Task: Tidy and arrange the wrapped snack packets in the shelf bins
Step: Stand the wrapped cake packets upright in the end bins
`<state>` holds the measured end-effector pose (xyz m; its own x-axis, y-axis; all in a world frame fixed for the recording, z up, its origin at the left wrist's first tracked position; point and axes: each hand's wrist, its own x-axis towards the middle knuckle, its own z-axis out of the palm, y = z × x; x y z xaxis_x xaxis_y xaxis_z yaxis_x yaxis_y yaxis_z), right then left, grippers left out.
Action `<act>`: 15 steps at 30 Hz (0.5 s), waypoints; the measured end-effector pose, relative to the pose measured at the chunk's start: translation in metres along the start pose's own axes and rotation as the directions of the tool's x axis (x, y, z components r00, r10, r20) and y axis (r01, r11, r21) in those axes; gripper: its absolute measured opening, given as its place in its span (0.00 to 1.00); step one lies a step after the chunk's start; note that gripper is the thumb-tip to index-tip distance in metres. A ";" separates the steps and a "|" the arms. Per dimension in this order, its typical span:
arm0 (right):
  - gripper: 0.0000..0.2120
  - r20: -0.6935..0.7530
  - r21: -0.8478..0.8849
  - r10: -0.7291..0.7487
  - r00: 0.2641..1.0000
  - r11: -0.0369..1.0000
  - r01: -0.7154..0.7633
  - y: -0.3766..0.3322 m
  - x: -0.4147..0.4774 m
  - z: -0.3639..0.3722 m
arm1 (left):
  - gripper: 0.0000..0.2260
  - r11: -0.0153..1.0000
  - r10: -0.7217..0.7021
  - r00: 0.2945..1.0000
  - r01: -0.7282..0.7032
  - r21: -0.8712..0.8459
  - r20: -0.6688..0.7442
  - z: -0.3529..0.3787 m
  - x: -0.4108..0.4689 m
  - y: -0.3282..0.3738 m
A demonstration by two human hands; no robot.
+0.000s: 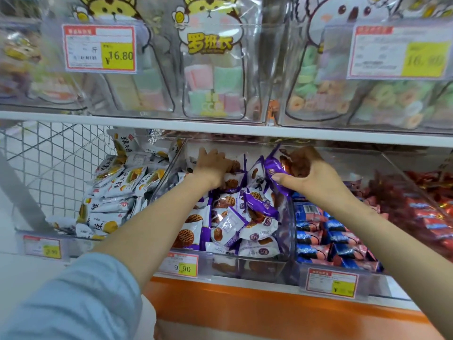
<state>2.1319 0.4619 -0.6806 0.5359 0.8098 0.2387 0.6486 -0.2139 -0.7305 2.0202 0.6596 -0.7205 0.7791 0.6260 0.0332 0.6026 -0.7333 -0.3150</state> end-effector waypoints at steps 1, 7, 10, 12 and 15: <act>0.24 -0.001 0.003 -0.002 1.000 1.000 0.002 0.000 0.000 0.001 | 0.17 0.998 0.026 1.000 -0.027 0.049 0.014 0.000 0.002 0.002; 0.26 0.013 0.016 -0.027 1.000 1.000 0.026 0.000 0.003 0.006 | 0.25 0.999 0.028 0.995 -0.026 0.018 -0.094 0.005 0.004 -0.002; 0.27 0.006 0.019 -0.037 0.999 0.999 0.036 0.000 0.004 0.007 | 0.26 0.996 0.048 0.986 -0.059 -0.066 -0.157 0.009 0.001 -0.006; 0.27 -0.006 0.024 -0.038 0.999 0.999 0.039 0.000 0.004 0.008 | 0.25 0.995 0.086 0.989 -0.092 -0.042 -0.121 0.009 -0.001 -0.006; 0.26 -0.015 0.040 -0.045 0.999 0.998 0.045 -0.001 0.003 0.007 | 0.21 0.996 0.088 0.991 -0.091 -0.027 -0.097 0.008 -0.001 -0.002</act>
<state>2.1288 0.4689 -0.6837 0.5146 0.8101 0.2811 0.6502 -0.1549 -0.7438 2.0166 0.6623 -0.7272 0.8420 0.5306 0.0970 0.5338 -0.7939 -0.2912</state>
